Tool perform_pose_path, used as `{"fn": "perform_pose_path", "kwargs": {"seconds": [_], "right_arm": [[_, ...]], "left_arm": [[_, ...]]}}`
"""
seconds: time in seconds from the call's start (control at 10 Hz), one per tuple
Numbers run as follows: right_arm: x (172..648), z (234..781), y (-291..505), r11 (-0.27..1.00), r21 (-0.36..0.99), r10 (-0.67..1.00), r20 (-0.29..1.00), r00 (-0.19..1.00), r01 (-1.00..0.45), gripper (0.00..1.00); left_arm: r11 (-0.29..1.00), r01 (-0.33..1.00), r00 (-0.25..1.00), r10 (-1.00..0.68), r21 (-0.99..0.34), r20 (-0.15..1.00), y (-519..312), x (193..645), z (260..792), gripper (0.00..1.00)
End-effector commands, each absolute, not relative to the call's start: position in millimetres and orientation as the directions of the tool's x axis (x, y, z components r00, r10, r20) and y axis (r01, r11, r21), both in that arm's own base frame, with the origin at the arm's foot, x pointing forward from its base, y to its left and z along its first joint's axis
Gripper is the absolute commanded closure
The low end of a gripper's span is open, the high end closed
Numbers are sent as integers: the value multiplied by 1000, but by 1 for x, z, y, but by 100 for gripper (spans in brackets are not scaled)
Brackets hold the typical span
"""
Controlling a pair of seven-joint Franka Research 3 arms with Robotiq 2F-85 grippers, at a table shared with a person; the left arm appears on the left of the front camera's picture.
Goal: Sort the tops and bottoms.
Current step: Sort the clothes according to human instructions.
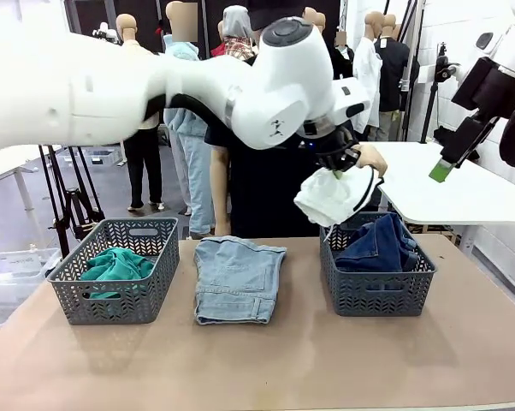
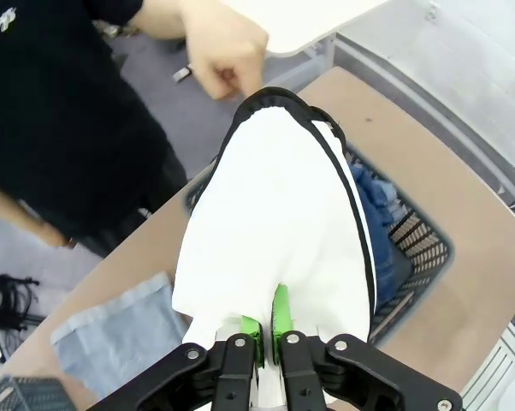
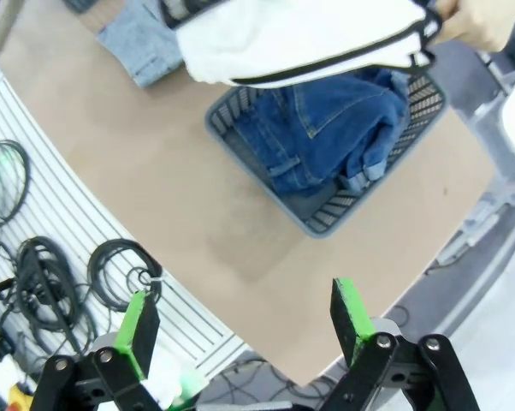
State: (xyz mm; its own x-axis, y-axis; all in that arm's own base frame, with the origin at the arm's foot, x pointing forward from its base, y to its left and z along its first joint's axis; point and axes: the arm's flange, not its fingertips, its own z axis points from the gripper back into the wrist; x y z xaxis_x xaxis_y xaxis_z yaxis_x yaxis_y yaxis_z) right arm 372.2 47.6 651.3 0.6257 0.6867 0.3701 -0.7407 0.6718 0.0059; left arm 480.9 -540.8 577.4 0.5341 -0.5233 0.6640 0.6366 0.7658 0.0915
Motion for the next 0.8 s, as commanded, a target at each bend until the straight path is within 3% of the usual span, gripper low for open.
{"fn": "perform_pose_path", "kwargs": {"seconds": [0.0, 0.1, 0.5, 0.7], "right_arm": [[373, 652, 48, 679, 12, 678, 373, 634, -734, 0], [373, 652, 48, 679, 12, 678, 373, 634, -734, 0], [373, 652, 48, 679, 12, 678, 373, 634, -734, 0], [373, 652, 48, 679, 12, 678, 373, 634, -734, 0]], "left_arm": [[773, 630, 540, -507, 77, 672, -554, 503, 569, 100], [766, 637, 534, -523, 91, 664, -541, 481, 577, 100], [765, 638, 535, -520, 84, 666, -549, 489, 571, 100], [707, 706, 535, -514, -21, 670, -565, 501, 551, 100]]}}
